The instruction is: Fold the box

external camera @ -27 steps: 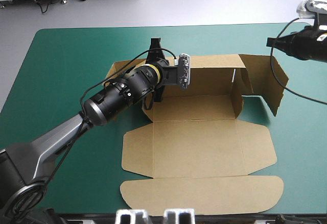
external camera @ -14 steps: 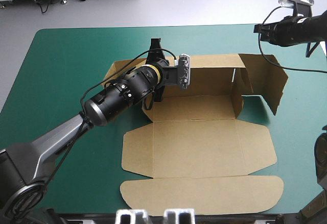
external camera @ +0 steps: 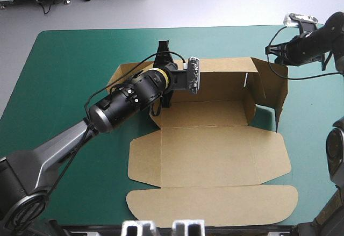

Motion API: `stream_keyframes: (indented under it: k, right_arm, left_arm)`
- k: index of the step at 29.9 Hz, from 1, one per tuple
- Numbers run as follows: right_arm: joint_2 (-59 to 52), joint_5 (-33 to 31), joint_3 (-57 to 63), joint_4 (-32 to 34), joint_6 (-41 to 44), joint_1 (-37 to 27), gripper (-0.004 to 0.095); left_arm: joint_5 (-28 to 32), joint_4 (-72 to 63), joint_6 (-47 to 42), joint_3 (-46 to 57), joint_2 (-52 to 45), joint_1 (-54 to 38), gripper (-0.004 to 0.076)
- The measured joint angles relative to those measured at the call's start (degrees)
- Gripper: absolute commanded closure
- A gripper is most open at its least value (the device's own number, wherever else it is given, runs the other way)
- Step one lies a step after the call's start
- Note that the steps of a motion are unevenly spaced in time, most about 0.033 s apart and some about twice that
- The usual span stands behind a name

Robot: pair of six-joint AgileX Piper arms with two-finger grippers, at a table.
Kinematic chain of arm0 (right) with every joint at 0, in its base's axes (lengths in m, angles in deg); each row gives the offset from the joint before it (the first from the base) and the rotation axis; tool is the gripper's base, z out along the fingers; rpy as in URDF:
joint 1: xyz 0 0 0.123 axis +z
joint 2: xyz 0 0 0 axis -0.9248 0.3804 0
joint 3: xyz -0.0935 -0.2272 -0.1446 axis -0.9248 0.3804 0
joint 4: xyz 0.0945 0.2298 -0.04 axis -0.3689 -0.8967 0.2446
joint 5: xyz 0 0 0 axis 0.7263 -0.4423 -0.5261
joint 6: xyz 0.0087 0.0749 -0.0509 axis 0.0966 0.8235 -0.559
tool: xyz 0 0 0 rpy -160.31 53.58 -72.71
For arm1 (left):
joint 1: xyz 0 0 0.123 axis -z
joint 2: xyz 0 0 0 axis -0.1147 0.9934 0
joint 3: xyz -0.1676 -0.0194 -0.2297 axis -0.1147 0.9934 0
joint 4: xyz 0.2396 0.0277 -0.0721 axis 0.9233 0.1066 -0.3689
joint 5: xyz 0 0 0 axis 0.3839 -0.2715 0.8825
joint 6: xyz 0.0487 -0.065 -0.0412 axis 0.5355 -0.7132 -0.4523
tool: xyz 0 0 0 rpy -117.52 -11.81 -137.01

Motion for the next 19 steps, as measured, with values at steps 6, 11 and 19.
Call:
stream_keyframes:
  k: [6, 11, 19]
  right_arm:
    - [-0.72, -0.18, 2.74, -1.34, -1.76, 0.00, 0.0928]
    - [-2.68, -0.12, 9.35, -6.94, -7.57, 0.00, 0.0928]
    - [-9.65, 2.81, 23.25, -11.33, -17.02, 0.00, 0.0928]
  left_arm:
    - [-0.05, 0.00, -1.07, 0.00, 0.00, 0.00, 0.0734]
    - [-1.15, -0.94, -2.40, 0.00, -0.07, 0.00, 0.0734]
    - [-1.66, -2.57, -2.40, 0.00, -0.13, 0.00, 0.0734]
